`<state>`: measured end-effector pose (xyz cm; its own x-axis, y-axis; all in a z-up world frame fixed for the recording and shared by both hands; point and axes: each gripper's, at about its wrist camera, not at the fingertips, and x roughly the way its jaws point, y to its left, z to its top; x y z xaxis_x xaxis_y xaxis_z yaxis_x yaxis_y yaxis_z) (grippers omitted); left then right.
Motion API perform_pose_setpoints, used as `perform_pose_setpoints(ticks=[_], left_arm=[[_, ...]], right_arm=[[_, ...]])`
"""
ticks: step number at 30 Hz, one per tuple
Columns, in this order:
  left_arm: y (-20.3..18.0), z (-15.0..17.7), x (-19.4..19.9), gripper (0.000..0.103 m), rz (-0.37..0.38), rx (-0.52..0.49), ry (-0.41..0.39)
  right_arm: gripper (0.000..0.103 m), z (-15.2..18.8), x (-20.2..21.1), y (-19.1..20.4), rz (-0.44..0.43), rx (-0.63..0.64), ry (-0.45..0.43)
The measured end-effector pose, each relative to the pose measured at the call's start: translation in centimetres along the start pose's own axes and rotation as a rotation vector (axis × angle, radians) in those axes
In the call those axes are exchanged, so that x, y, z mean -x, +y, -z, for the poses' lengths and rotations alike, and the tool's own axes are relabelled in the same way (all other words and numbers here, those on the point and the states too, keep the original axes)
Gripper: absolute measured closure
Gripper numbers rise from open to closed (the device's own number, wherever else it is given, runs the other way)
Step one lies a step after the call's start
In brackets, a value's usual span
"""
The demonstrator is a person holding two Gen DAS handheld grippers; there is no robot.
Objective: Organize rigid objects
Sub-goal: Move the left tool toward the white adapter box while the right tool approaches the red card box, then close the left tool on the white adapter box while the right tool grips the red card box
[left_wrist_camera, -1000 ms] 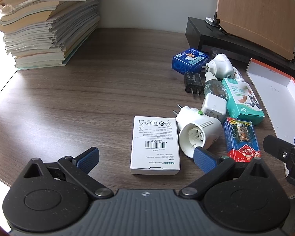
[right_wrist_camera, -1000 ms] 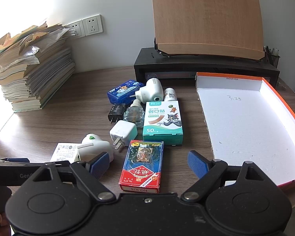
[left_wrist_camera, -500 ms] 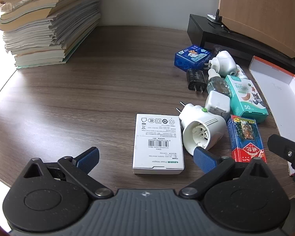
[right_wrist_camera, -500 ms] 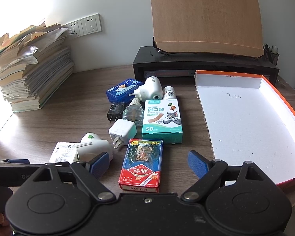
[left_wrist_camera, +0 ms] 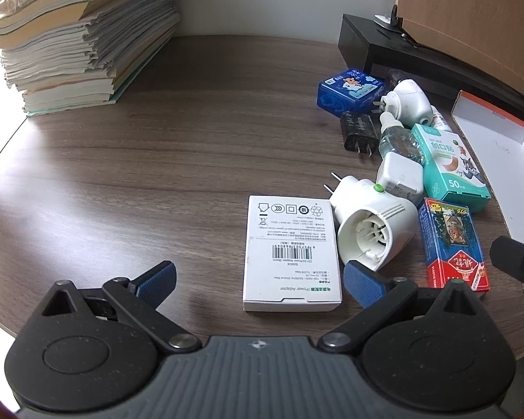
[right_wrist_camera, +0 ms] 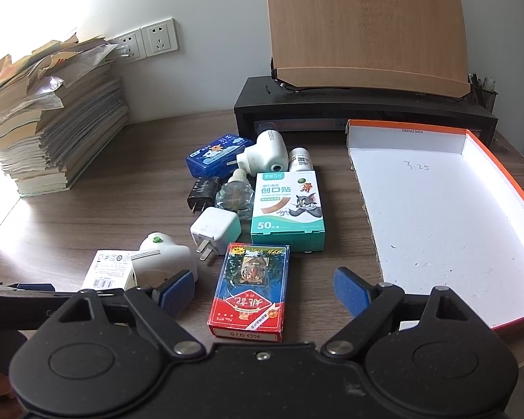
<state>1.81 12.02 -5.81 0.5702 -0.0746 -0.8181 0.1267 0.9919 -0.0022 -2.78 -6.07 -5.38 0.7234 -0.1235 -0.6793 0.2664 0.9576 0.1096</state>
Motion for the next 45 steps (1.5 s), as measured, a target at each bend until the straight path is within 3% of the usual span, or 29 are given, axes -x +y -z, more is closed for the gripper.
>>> perform_pose_setpoints(ticks=[12, 15, 20, 28, 31, 32, 33, 39, 45], left_arm=[[0.2, -0.1, -1.6, 0.000, 0.001, -0.024, 0.002], [0.1, -0.2, -2.0, 0.012, 0.008, -0.033, 0.001], [-0.4, -0.1, -1.7, 0.043, 0.024, -0.087, -0.050], [0.7, -0.1, -0.8, 0.043, 0.027, -0.050, -0.073], [1.0, -0.2, -0.3, 0.043, 0.037, -0.033, -0.083], [1.0, -0.2, -0.1, 0.043, 0.039, -0.031, -0.089], [0.9, -0.3, 0.2, 0.043, 0.040, -0.032, -0.097], [0.5, -0.7, 1.6, 0.043, 0.049, -0.025, -0.138], [-1.6, -1.8, 3.4, 0.043, 0.086, -0.045, -0.182]], right_arm=[[0.001, 0.1, -1.1, 0.2, 0.003, 0.006, 0.022], [0.001, 0.1, -1.7, 0.3, 0.001, 0.012, 0.034], [0.001, 0.4, -3.4, 0.4, 0.007, 0.039, 0.060], [0.006, 0.4, -7.0, 0.9, 0.028, 0.073, 0.130], [0.016, 0.4, -7.9, 1.2, 0.032, 0.100, 0.146], [0.030, 0.4, -7.8, 1.3, 0.031, 0.113, 0.134], [0.032, 0.3, -7.8, 1.3, 0.014, 0.111, 0.130], [0.032, -0.1, -7.3, 0.6, 0.021, 0.097, 0.139], [0.032, -1.5, -4.3, -1.2, 0.035, 0.067, 0.069]])
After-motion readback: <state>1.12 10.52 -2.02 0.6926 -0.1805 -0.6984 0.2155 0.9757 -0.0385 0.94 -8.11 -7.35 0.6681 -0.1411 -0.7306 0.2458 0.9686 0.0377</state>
